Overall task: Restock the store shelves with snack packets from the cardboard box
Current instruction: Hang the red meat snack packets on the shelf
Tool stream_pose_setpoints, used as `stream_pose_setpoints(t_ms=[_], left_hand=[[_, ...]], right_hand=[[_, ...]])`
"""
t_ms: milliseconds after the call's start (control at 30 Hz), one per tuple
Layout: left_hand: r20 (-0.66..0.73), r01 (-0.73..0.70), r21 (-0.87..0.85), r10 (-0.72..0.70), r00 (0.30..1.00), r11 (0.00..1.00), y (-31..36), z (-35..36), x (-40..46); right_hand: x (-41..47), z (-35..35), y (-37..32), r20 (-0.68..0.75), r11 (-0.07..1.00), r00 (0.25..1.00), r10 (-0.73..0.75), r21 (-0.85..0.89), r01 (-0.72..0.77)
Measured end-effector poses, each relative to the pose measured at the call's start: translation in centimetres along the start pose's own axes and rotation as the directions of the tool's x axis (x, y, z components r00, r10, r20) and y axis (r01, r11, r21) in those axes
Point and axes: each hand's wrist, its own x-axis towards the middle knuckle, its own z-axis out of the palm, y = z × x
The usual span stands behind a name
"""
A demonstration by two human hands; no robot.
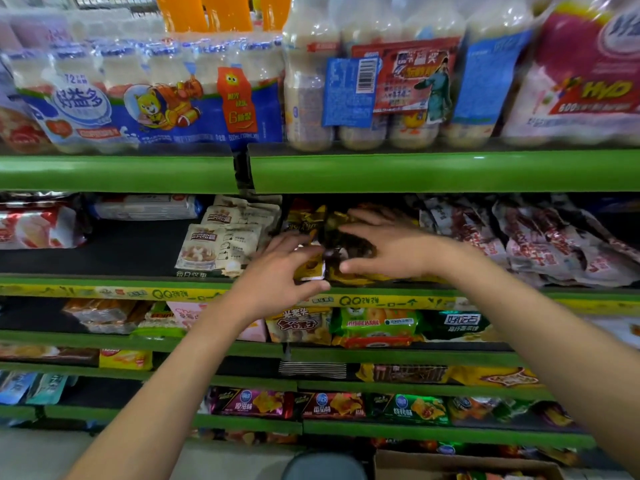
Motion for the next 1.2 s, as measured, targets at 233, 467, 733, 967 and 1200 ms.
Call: stream_pose_setpoints(t_ms=[233, 467, 733, 967, 1200], left_hand=[[0.005, -0.061, 0.092, 0.061, 0.998, 0.994, 2.6, 1.6, 1.9], [-0.077, -0.072, 0.086, 0.079, 0.994, 0.994, 2.7, 1.8, 2.1], [-0.172, -0.083, 0.079, 0.096, 0.980, 0.993, 3.1, 2.5, 2.2], [-0.208, -0.089, 0.014, 0.090, 0.974, 0.996, 6.5, 2.9, 0.4], [-0.072, 0.038, -0.486, -0.084, 0.994, 0.873, 13.5, 6.9, -3.4]], right_hand=[[-2.9, 2.8, 1.8, -0.054, 0.999, 0.998, -0.031, 0.023, 0.032], [-3.9, 3.8, 2.2, -0.223, 1.000, 0.974, 0.028, 0.018, -0.025], [-3.8, 4.9, 1.1, -0.287, 0.995, 0.953, 0.097, 0.020, -0.095], [-6.2, 5.7, 0.7, -0.373, 0.997, 0.925, 0.072, 0.065, -0.051], [-18.7, 11.6, 2.6, -0.436, 0.934, 0.876, 0.208, 0.355, -0.045]])
